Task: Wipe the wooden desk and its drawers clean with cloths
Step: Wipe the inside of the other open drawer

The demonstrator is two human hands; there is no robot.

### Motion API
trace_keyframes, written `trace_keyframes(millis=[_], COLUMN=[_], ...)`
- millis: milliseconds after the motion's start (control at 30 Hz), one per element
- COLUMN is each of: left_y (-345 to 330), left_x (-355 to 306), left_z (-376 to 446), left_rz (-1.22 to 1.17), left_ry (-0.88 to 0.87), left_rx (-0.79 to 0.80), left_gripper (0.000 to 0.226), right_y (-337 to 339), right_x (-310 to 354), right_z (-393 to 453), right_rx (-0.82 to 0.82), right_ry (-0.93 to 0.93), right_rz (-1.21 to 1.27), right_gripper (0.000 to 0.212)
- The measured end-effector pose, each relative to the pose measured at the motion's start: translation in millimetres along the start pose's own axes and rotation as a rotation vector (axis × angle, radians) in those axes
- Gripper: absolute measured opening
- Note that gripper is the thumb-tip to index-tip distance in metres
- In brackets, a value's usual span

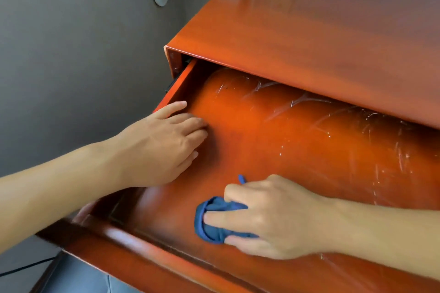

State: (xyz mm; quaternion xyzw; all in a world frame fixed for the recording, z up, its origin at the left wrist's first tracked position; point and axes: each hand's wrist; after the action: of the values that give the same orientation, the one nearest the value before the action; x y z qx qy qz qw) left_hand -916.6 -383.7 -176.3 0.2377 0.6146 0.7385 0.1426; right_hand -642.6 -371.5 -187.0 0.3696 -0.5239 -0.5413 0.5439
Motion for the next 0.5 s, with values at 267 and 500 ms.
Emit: trace_keyframes(millis=[267,500], left_y=[-20,-36], left_x=[-20,-27], left_z=[49,52], left_rz=[-0.268,-0.182], left_ry=[0.081,0.13], left_rx=[0.062,0.141], left_gripper=[0.07,0.077], right_y=[17,18], right_x=[-96,-14], right_z=[3,-35], right_rx=[-0.293,0.035], right_ry=[-0.615,-0.177], right_rz=[-0.398,-0.066], right_gripper=[0.038,0.033])
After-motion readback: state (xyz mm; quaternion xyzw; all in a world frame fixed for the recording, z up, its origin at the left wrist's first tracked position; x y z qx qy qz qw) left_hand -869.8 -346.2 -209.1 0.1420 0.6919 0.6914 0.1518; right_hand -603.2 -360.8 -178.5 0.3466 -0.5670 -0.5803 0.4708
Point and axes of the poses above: each hand's wrist, its own z-axis towards the middle knuckle, its own y-axis out of the back of the hand, x = y × z, and after that the axes turned 11 degrees about -x, right-handed
